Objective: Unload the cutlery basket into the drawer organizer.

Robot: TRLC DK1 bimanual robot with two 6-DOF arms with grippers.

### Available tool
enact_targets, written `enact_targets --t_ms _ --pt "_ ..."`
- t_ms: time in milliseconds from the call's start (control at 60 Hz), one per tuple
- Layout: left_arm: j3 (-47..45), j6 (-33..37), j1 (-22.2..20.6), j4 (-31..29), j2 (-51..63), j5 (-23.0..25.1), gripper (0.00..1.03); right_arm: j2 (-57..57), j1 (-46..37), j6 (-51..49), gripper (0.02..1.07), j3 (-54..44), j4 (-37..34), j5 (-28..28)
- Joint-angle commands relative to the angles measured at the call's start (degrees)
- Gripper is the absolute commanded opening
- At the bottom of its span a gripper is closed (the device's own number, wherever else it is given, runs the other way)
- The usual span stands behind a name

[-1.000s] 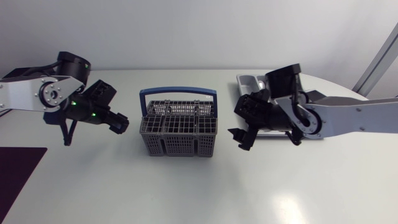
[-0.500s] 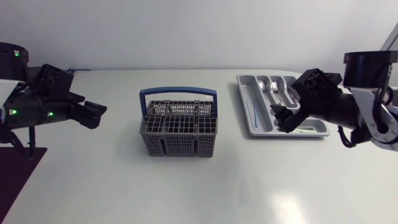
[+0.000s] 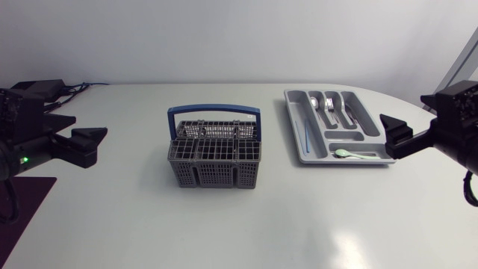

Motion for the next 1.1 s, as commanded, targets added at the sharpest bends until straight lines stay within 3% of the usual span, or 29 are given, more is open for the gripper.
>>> enact_targets --t_ms 0,517,1083 --pt "-2.94 -2.25 0.39 0.94 -1.82 0.74 0.99 -3.51 -1.73 1.91 1.03 -2.81 -0.41 0.75" --pt "-10.68 -4.45 0.21 4.37 -14.83 1.27 0.99 -20.65 -5.51 7.18 1.03 -13.36 0.39 0.66" --pt "-24.74 -11.42 -0.49 10.33 -31.10 -4.61 0.99 -33.82 0.23 18.75 1.03 -23.73 0.04 3.48"
